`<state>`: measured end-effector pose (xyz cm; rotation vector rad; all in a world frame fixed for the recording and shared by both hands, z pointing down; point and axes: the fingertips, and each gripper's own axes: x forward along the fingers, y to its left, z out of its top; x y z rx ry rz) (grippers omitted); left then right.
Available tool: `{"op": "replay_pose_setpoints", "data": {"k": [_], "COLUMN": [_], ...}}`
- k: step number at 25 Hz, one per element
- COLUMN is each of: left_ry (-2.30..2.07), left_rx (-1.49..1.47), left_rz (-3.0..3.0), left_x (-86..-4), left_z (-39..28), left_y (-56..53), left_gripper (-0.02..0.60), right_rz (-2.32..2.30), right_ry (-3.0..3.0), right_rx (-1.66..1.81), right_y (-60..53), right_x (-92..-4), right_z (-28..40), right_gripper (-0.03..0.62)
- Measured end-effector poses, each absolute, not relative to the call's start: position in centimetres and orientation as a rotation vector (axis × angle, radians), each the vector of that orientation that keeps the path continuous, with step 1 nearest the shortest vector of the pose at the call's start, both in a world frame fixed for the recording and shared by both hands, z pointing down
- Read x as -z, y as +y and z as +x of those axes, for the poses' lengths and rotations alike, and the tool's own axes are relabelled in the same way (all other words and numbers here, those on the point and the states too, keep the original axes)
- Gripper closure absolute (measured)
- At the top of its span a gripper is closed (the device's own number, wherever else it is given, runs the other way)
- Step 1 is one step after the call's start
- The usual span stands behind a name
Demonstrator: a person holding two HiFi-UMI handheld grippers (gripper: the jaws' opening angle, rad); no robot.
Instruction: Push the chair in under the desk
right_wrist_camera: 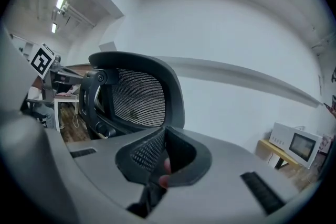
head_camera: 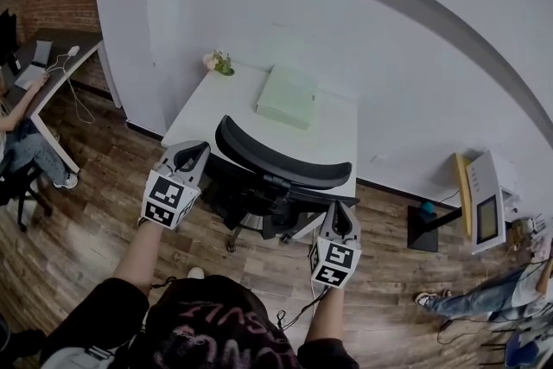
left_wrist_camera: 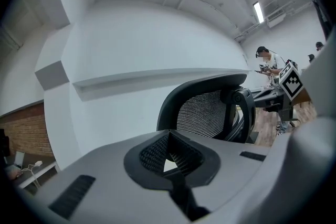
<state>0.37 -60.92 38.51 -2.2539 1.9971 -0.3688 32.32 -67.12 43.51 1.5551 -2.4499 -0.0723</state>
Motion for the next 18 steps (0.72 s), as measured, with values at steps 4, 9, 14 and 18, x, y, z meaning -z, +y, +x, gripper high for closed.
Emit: {"op": "replay_pose_setpoints", "data": {"k": [4,9,14,18], "left_ry": [2.01,2.004,2.016,2.016], "left_rx": [0.381,0.39,0.376,0.375], "left_rz": [-2.239,-2.24,-2.234,-2.227], "left_x": [-38.58,-39.08,-39.0,-38.87], "left_z": [0.22,0.15,-0.24,-0.45], "left_y": [-61.0,-61.04,-61.02,-60.99], "left_gripper": [0.566,0.566,0.566,0.566], "right_rz": [1.542,1.551,1.564,1.571], "right_ry": [-2.446,-2.448,-2.446,-2.451], "right_rx": [0.092,0.095,0.098,0.097], "right_y": [-67.28,-67.46,-67.52,-67.52], "right_x": [-43.52,-43.39,-43.34,-43.13], "right_z": [31.99,31.97,32.3,32.38], "right_gripper": [0.568,0.568,0.568,0.568]}}
